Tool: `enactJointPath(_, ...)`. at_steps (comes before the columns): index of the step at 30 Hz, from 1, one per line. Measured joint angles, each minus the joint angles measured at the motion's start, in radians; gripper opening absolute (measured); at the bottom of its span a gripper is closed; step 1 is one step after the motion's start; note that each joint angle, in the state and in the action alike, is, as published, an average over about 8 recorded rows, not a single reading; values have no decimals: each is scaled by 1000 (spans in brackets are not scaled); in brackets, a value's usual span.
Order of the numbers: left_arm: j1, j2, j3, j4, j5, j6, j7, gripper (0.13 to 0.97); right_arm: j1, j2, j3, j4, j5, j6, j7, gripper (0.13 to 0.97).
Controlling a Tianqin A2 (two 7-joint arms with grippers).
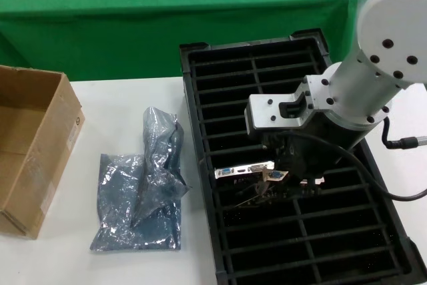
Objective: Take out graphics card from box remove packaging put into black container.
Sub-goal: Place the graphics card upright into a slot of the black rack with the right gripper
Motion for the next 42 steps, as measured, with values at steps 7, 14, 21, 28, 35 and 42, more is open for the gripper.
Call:
enactJointPath(7, -45, -16, 64, 68, -31, 0, 22, 966, 16, 0, 0, 3, 39, 0, 25, 203)
enactJointPath(14, -56, -25, 108, 87, -66, 0, 35, 966, 29, 7, 0, 18, 70, 0, 55, 203)
enactJointPath(21, -53, -30, 137, 83, -93, 0, 41, 966, 26, 14, 0, 30, 71, 0, 64, 203)
enactJointPath(28, -52, -36, 157, 84, -108, 0, 49, 966, 6, 11, 0, 21, 44, 0, 47, 203)
enactJointPath(35, -57, -44, 173, 98, -111, 0, 57, 966, -15, 2, 0, -6, 9, 0, 22, 203)
enactJointPath(42, -60, -52, 184, 116, -117, 0, 65, 966, -19, -12, 0, -42, -20, 0, 5, 203)
